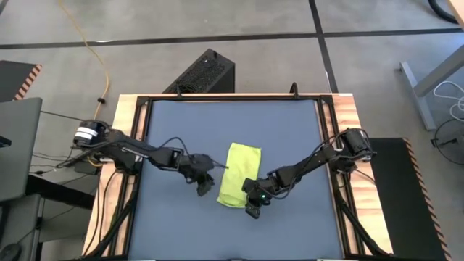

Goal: Roll towel
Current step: Roll the green microfiber towel

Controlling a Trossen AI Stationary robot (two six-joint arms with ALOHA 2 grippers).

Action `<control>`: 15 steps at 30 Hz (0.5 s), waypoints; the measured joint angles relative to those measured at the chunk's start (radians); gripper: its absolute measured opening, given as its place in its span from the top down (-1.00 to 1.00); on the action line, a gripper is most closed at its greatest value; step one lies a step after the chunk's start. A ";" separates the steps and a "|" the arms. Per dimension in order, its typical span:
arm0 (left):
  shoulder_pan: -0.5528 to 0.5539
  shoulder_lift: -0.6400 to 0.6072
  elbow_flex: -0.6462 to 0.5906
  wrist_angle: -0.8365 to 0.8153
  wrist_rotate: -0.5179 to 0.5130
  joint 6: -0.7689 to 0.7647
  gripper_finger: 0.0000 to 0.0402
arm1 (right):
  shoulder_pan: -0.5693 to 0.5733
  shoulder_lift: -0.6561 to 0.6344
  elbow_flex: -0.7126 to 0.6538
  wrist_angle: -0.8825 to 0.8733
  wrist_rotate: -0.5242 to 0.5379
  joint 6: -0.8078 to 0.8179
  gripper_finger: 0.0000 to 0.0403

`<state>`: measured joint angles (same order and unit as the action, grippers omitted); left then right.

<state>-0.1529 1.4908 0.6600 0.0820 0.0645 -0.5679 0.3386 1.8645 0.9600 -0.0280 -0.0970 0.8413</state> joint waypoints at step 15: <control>-0.233 0.132 0.052 0.243 -0.050 0.742 0.47 | -0.004 0.000 0.000 0.005 -0.002 0.007 0.89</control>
<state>-0.3863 1.6232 0.7116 0.3248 0.0144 0.1745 0.3349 1.8648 0.9596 -0.0232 -0.0989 0.8486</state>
